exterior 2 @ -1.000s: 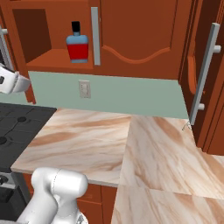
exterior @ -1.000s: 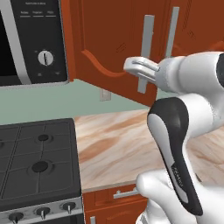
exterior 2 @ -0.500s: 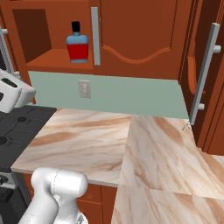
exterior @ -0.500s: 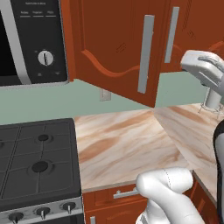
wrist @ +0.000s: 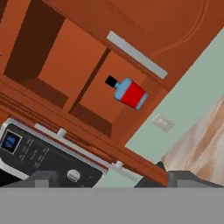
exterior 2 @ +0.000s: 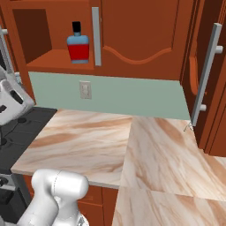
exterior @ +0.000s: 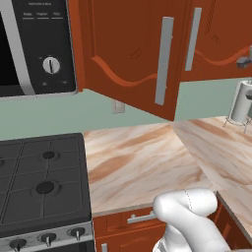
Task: Open the cabinet directly in front. Then move the liquor and the mug to the dining counter with the candle on it.
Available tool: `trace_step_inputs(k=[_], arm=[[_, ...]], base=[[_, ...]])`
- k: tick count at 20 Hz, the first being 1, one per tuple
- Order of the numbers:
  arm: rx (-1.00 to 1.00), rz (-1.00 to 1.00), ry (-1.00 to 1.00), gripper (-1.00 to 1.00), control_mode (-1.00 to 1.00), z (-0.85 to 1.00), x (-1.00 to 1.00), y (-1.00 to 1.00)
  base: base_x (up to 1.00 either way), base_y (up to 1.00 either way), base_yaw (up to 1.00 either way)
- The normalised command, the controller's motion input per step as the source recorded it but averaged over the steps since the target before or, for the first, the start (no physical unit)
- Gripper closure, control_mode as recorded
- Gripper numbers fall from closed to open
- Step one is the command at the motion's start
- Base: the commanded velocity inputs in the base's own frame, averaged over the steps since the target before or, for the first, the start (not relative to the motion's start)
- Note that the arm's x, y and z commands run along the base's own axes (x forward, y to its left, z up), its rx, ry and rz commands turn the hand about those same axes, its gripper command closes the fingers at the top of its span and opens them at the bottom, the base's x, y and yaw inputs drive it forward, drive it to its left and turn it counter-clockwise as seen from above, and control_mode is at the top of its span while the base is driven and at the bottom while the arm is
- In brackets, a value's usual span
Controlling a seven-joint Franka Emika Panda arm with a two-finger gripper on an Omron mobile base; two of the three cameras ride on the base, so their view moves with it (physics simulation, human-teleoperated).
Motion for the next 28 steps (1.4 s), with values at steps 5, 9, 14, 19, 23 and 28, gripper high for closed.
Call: trace_step_inputs(k=[5,9,14,19,23,28], arm=[[0.34,0.0,0.15,-1.0,-1.0,-0.01,0.33,0.0],[0.27,0.0,0.04,-1.0,-1.0,-0.14,0.39,0.0],[0.2,0.02,0.0,-1.0,-1.0,-0.16,0.31,-0.03],[0.03,0.08,0.0,-1.0,-1.0,-0.38,0.53,0.0],[0.0,0.11,0.01,-1.0,-1.0,-0.39,0.63,0.0],[0.0,0.16,0.0,-1.0,-1.0,-0.14,0.48,0.0]], base=[[0.0,0.0,0.0],[0.0,0.0,0.0],[0.0,0.0,0.0],[0.0,0.0,0.0],[0.0,0.0,0.0],[0.0,0.0,0.0]])
